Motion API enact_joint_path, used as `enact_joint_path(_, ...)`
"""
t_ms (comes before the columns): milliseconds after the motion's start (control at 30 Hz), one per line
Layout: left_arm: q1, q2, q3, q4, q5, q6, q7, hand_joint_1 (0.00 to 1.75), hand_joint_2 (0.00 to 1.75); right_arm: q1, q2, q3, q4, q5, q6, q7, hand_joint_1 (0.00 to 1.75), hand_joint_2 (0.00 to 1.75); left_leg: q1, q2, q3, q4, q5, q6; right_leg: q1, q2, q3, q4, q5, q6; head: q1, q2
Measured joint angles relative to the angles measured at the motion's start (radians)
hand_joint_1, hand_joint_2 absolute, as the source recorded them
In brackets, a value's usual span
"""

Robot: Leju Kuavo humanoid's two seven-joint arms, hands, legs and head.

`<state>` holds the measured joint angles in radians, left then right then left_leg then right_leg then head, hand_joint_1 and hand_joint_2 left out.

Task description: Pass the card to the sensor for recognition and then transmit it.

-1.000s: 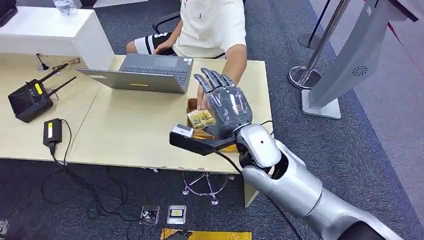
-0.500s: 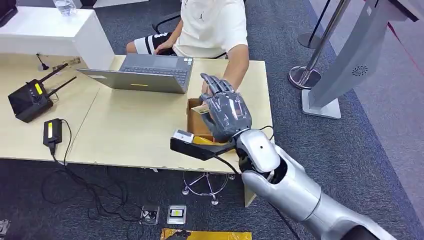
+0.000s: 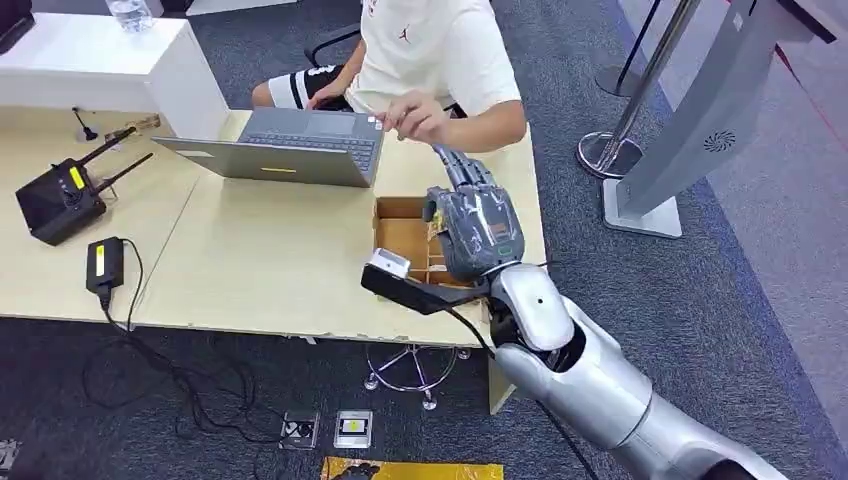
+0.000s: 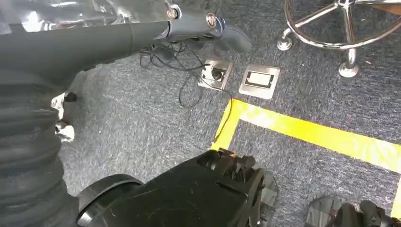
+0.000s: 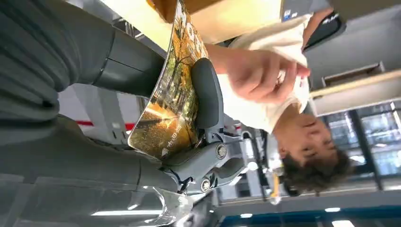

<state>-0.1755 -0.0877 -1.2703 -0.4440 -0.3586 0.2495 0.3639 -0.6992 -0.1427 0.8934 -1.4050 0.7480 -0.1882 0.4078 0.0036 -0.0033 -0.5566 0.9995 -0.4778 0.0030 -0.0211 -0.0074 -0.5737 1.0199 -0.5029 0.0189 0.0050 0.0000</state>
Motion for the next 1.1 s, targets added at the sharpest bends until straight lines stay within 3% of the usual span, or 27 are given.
enact_joint_path(200,0.014,0.002,0.005,-0.005,0.016,0.018,-0.003,0.00,1.75,0.056,-0.040,-0.081,0.029,-0.087,-0.165,-0.009,1.75,1.75,0.000,0.000,0.000,0.000,0.000,0.000,0.000,0.000,0.000,0.000,0.000,0.000,0.000,0.000)
enact_joint_path(400,0.025,0.006,0.006,-0.011,0.036,0.027,-0.003,0.00,1.75,0.111,-0.059,-0.146,0.139,-0.175,-0.222,-0.035,1.75,1.75,0.000,0.000,0.000,0.000,-0.001,-0.001,0.000,0.000,0.000,0.000,0.000,0.000,0.000,0.000)
enact_joint_path(733,0.028,0.010,0.006,-0.014,0.059,0.032,-0.018,0.00,1.75,0.152,-0.048,-0.162,0.329,-0.254,-0.219,-0.085,1.75,1.75,0.001,0.000,-0.001,0.000,-0.001,-0.001,0.001,0.000,0.000,0.000,0.000,0.000,0.000,0.000)
enact_joint_path(1100,0.027,0.010,0.006,-0.015,0.066,0.020,-0.018,0.00,1.75,0.174,-0.019,-0.149,0.430,-0.253,-0.221,-0.073,1.75,1.75,0.001,0.000,-0.001,0.000,-0.001,-0.001,0.001,0.000,0.000,0.000,0.000,0.000,0.000,0.000)
